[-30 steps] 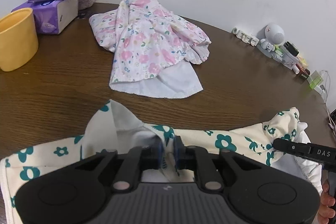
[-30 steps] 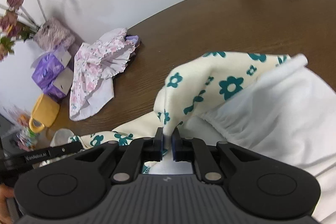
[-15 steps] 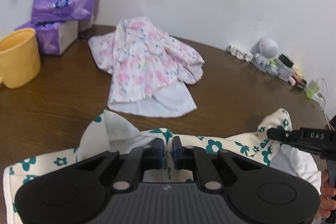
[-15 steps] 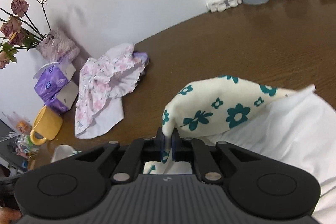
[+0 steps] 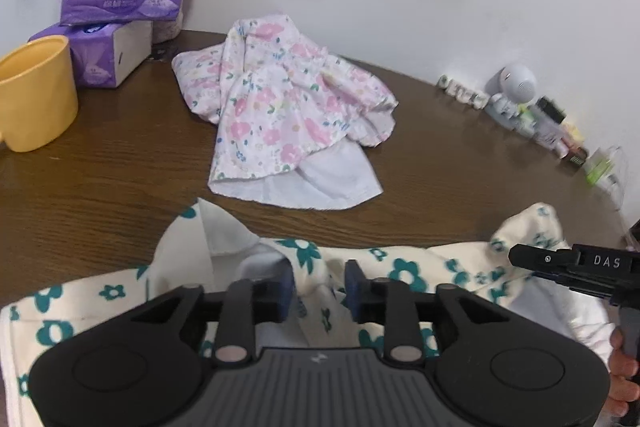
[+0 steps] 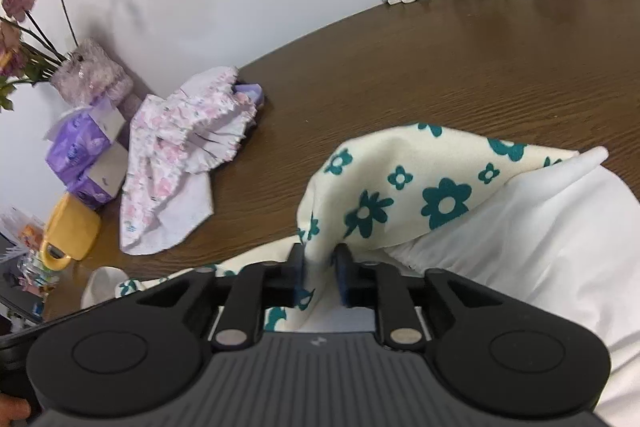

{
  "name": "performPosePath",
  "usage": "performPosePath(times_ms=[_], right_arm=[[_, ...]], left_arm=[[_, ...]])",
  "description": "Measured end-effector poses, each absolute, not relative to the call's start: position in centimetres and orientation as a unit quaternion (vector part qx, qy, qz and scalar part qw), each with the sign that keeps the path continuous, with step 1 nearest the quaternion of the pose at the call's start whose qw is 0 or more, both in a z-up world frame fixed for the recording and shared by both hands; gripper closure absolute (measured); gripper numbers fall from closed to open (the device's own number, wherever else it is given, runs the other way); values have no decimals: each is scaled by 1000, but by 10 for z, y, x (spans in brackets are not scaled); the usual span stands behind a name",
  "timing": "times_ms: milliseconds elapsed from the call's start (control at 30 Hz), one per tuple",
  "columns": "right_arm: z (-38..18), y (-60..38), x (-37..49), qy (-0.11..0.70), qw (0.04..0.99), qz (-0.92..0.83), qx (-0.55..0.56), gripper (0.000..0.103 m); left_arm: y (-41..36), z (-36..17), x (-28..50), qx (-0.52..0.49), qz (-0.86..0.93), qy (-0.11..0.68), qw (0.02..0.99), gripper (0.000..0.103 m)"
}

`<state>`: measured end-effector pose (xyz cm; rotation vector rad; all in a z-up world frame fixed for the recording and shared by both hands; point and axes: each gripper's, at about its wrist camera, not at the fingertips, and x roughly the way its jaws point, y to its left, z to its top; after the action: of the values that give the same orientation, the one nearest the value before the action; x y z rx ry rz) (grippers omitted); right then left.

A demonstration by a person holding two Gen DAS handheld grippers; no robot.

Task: Fold clothes

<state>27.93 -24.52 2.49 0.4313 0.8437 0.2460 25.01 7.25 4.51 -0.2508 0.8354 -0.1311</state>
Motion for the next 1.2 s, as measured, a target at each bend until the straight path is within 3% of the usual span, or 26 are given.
performPosePath(times_ms=[233, 567, 600, 633, 667, 733, 1200], right_arm=[[47, -243, 244, 389, 897, 145, 152, 73], [25, -225, 229, 397, 898, 148, 119, 70], [23, -225, 229, 397, 898, 148, 119, 70], [21, -225, 228, 396, 898, 149, 118, 70], [20, -225, 228, 396, 898, 150, 117, 70], [17, -225, 227, 396, 898, 152, 115, 70], [12, -209, 211, 359, 920, 155, 37, 69]], left_arm=[[92, 71, 213, -63, -24, 381, 922, 64], [88, 39, 213, 48, 39, 418, 906, 62], [87, 35, 213, 55, 41, 419, 905, 65], [88, 33, 214, 58, 39, 420, 905, 81], [89, 31, 214, 59, 36, 422, 904, 89], [90, 33, 213, 59, 31, 418, 906, 96], [129, 45, 228, 11, 75, 391, 917, 97]])
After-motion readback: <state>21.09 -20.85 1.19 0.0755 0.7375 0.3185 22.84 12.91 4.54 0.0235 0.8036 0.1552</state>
